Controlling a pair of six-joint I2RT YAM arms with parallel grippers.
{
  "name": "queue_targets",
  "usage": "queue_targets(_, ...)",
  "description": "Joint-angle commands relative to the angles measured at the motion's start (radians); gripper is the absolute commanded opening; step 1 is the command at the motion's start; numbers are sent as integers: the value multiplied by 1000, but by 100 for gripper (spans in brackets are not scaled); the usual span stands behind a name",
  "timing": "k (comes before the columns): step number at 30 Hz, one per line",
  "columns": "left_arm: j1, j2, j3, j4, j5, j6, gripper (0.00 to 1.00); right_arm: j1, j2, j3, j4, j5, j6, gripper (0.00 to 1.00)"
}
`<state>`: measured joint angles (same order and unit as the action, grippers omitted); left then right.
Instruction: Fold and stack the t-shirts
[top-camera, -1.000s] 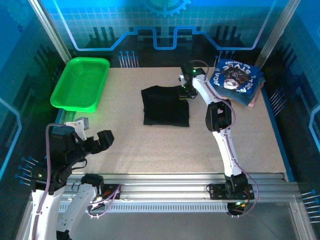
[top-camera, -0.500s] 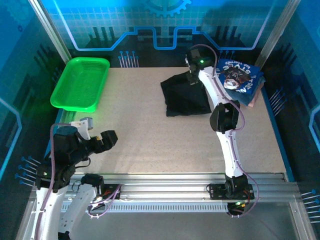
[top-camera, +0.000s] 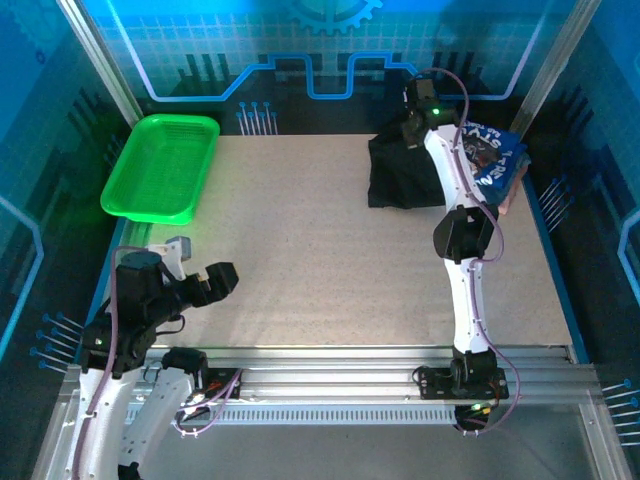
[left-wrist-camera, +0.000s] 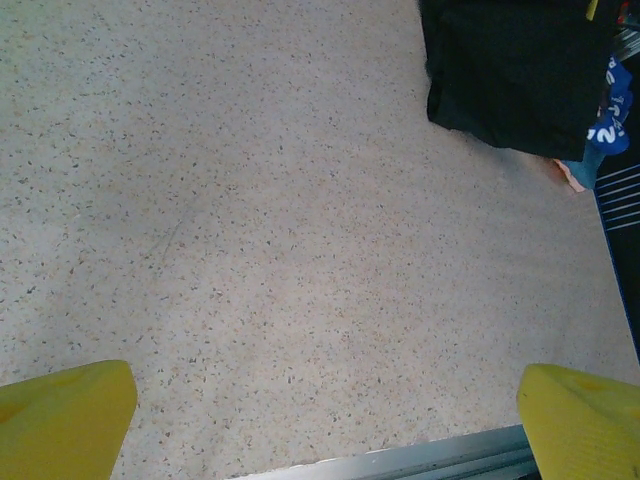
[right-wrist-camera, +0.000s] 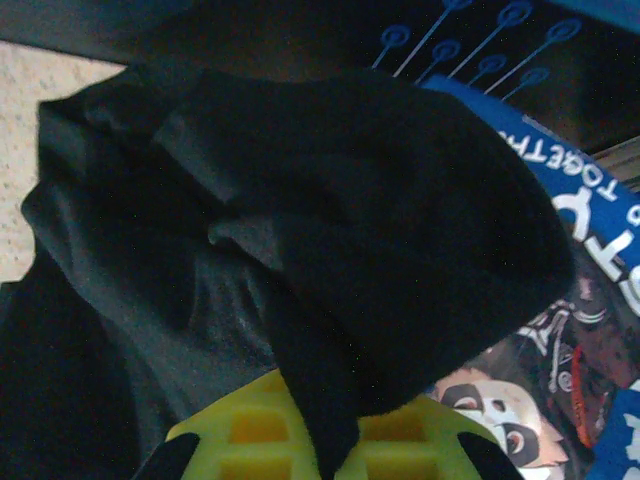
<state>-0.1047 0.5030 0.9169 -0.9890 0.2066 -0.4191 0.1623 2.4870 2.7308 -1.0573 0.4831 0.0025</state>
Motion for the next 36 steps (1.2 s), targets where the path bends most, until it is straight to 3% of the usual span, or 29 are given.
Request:
queue_targets(1, 7, -4, -14, 15, 10, 6, 99, -23, -76, 62, 67, 24, 10, 0)
queue_targets(20, 7, -7, -35, 14, -18, -3, 99, -239, -113, 74, 205, -29, 175, 0)
queue_targets(28, 7, 14, -35, 8, -23, -5, 99, -275, -75, 81, 269, -43, 102, 0)
queue_targets(36, 6, 29, -32, -1, -36, -7, 99, -250, -37, 115, 304, 60, 12, 0)
